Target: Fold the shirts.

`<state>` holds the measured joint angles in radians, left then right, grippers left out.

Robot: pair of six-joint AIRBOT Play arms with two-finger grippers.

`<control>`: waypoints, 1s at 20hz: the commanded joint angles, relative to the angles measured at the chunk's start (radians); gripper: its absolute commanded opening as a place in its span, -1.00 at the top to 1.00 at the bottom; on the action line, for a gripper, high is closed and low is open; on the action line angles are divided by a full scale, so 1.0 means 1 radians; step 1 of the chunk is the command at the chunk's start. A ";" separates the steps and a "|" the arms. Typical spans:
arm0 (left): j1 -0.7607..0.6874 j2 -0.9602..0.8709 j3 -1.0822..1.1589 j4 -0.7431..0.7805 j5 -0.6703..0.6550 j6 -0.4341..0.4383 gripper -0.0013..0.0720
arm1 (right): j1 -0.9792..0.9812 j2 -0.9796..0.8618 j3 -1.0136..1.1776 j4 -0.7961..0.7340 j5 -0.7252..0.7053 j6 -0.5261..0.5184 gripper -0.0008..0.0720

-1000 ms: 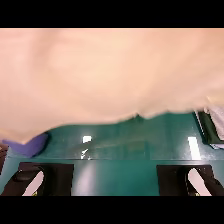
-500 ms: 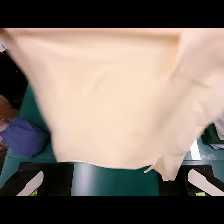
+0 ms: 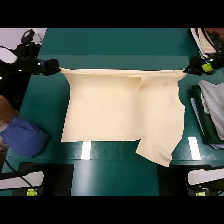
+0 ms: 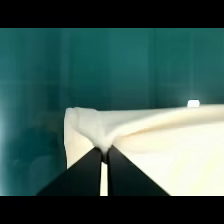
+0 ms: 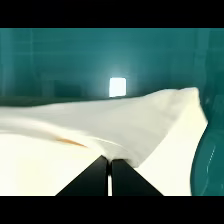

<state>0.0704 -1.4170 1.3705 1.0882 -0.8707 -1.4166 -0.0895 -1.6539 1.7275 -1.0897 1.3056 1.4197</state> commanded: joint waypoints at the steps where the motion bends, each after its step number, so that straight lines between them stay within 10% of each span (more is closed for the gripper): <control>1: 0.001 -0.076 0.000 -0.060 0.176 0.010 0.90 | 0.006 -0.124 0.105 -0.005 -0.072 -0.007 0.94; 14: 0.000 -0.076 -0.222 0.010 -0.038 0.009 0.86 | 0.082 0.083 -0.372 -0.187 -0.155 0.020 0.93; 15: 0.000 -0.076 -0.224 0.010 -0.051 0.008 0.10 | 0.094 0.093 -0.397 -0.187 -0.165 0.020 0.92; 16: 0.000 -0.074 -0.224 0.005 -0.059 0.000 -0.60 | 0.100 0.101 -0.410 -0.185 -0.163 0.020 0.49; 17: 0.000 -0.067 -0.223 0.004 -0.077 -0.009 -0.48 | 0.103 0.111 -0.413 -0.186 -0.153 0.020 -0.12; 20: 0.003 0.013 -0.223 0.080 -0.164 -0.008 -0.48 | 0.080 0.187 -0.415 -0.196 -0.068 0.020 -0.16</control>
<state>0.0738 -1.4555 1.1561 1.1145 -0.9573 -1.4166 -0.0010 -1.5249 1.3380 -1.2827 1.1847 1.4384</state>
